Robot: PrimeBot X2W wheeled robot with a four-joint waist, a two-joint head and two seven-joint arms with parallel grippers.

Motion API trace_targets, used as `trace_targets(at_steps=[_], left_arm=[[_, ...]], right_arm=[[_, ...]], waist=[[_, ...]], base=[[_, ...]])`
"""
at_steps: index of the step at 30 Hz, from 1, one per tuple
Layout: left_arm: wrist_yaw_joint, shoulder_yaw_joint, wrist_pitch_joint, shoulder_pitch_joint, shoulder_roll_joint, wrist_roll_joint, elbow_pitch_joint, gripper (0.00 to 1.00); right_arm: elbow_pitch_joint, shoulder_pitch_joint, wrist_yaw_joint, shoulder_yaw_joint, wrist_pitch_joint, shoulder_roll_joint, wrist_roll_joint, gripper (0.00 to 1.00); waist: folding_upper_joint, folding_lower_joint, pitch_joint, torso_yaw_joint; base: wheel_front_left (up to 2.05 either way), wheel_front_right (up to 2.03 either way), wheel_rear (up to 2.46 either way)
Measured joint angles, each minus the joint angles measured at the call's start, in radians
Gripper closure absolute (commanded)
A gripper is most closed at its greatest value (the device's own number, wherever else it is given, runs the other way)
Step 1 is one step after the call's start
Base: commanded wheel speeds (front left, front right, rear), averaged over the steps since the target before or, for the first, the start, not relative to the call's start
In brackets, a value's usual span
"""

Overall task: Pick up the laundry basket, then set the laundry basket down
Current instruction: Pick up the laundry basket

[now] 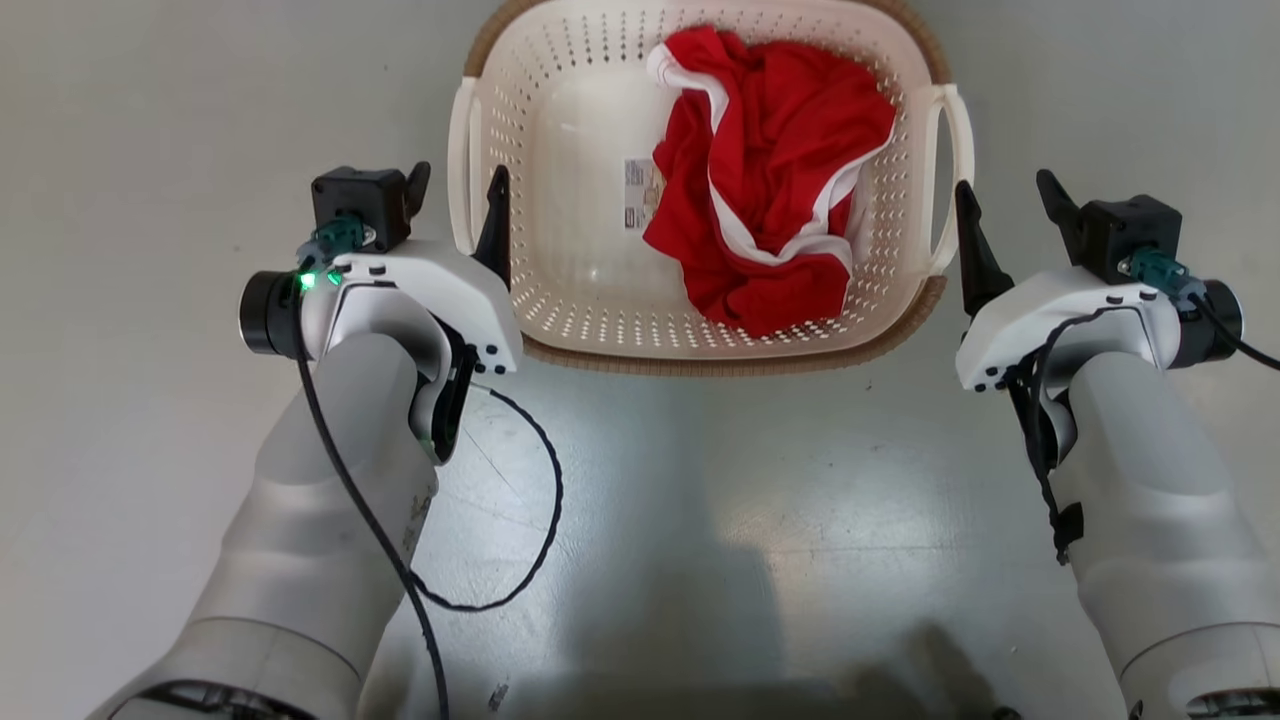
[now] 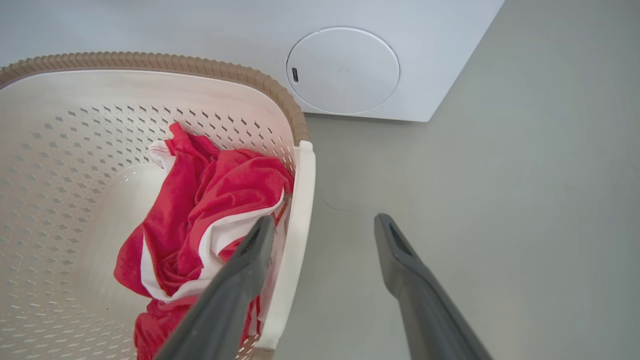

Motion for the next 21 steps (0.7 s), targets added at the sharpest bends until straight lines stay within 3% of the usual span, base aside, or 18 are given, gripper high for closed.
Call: trace_targets(at_steps=[8,21], left_arm=[[0.031,-0.017,0.000,-0.058,-0.001,0.000,0.047,0.00],[0.034,-0.041,0.000,-0.125,-0.002,-0.006,0.095,0.00]], right_arm=[[0.005,-0.044,0.000,0.023,0.000,-0.002,0.018,0.00],[0.026,-0.084,0.000,0.080,0.000,-0.002,0.074,0.00]], waist=[[0.0000,0.0000,0.057,0.000],[0.0000,0.0000,0.117,-0.008]], base=[[0.00,0.00,0.00],[0.00,0.00,0.00]])
